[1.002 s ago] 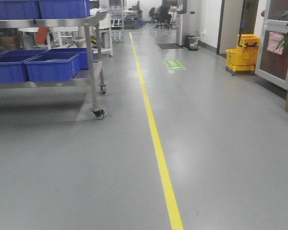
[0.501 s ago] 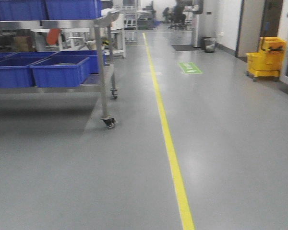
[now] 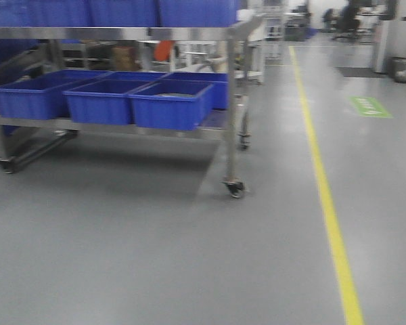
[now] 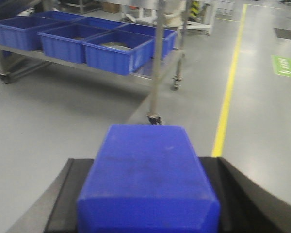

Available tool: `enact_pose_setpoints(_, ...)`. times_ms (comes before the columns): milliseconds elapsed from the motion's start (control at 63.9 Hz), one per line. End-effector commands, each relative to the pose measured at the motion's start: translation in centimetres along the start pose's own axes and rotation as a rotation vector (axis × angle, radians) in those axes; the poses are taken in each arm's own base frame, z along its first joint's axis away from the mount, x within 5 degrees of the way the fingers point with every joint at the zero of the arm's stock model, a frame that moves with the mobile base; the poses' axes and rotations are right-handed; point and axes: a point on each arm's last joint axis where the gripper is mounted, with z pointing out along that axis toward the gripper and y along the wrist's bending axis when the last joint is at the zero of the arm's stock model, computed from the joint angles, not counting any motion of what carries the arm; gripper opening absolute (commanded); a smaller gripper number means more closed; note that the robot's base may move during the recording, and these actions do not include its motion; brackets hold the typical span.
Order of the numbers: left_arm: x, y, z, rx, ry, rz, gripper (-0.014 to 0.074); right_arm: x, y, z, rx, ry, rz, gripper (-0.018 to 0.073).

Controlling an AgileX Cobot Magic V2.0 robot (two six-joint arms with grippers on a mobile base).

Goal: Pick and sort blue part to right shelf
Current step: 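Drive the base away from the table carrying both parts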

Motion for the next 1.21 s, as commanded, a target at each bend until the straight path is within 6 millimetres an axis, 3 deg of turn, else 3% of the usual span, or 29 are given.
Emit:
enact_pose_setpoints(0,-1.59,-0.01,-0.13,-0.005,-0.098,-0.012,0.0405,-1.74,-0.05,-0.18,0.005,-0.115,-0.013,0.0413)
enact_pose_setpoints(1190,-1.58,-0.01,-0.09,-0.005,-0.096,-0.012,0.0405,-1.73,-0.05,-0.18,0.005,-0.114,-0.013,0.0413)
